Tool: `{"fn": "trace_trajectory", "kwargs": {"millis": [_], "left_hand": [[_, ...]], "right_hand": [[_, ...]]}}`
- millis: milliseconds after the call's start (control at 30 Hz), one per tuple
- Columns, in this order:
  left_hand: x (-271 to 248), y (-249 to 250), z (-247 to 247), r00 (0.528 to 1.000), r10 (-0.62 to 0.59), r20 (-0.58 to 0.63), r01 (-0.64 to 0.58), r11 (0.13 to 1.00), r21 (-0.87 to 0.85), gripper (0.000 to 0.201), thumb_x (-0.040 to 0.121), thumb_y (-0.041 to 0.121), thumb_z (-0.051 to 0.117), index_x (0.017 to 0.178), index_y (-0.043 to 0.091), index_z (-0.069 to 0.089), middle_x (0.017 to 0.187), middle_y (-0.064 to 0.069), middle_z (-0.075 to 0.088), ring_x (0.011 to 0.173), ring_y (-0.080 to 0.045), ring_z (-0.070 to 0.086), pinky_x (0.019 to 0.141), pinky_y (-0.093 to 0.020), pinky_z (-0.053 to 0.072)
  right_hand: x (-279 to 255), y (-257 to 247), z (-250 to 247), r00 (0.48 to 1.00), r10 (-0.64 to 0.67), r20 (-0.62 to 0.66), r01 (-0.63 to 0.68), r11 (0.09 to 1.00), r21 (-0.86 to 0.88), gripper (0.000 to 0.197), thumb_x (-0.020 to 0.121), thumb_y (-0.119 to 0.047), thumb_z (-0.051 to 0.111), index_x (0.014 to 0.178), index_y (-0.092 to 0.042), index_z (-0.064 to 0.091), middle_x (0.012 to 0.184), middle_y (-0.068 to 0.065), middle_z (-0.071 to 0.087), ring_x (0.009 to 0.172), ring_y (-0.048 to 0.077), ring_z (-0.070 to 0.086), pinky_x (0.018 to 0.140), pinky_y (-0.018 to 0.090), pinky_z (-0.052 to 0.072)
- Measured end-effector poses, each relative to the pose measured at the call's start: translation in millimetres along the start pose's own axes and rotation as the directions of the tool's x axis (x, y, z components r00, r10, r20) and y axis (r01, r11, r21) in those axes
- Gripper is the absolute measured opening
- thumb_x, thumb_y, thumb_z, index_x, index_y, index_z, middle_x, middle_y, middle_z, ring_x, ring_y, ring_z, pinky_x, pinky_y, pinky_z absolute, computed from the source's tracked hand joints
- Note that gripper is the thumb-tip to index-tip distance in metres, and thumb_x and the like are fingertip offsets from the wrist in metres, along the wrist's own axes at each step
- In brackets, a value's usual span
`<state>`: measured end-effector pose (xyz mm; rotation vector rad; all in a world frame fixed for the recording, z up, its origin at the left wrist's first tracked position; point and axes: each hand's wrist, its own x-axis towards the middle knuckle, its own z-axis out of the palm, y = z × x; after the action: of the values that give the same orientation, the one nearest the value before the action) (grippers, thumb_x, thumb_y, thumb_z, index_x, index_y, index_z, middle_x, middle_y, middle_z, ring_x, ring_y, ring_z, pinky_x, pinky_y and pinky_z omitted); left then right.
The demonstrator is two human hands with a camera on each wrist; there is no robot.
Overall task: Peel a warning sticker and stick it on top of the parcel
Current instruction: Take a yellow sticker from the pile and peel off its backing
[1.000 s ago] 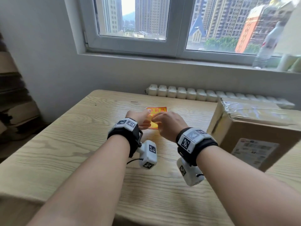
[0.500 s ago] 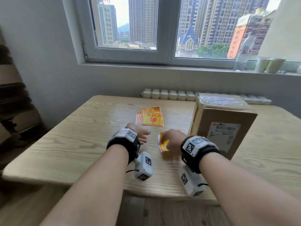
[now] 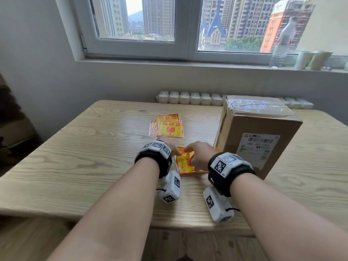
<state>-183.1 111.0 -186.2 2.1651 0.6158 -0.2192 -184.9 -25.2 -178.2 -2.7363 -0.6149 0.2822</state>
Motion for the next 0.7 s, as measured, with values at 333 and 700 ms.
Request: {"fn": "trace_trajectory", "kwargs": {"millis": [333,700], "left_hand": [[-8,4,-11,0.992,0.061,0.110,-0.061,0.998,0.000,0.022,0.078,0.008,0.074,0.098,0.005,0.066,0.094,-0.011,0.067,0.079,-0.020,0.064,0.070,-0.030,0.055],[-76,6,-58,0.966,0.198,0.165,-0.160,0.963,-0.214,0.018,0.092,0.028,0.057,0.081,0.015,0.063,0.093,-0.004,0.067,0.077,-0.011,0.060,0.072,-0.025,0.046]], "right_hand": [[-2,-7,-2,0.998,-0.026,-0.060,0.027,1.000,0.013,0.075,0.080,-0.001,0.063,0.146,-0.023,0.036,0.148,0.003,0.044,0.132,0.023,0.047,0.103,0.033,0.044],[-52,-34,-34,0.949,-0.088,-0.301,0.098,0.995,0.019,0.017,0.088,-0.017,0.059,0.105,-0.016,0.063,0.103,0.007,0.071,0.092,0.024,0.065,0.074,0.031,0.051]]}}
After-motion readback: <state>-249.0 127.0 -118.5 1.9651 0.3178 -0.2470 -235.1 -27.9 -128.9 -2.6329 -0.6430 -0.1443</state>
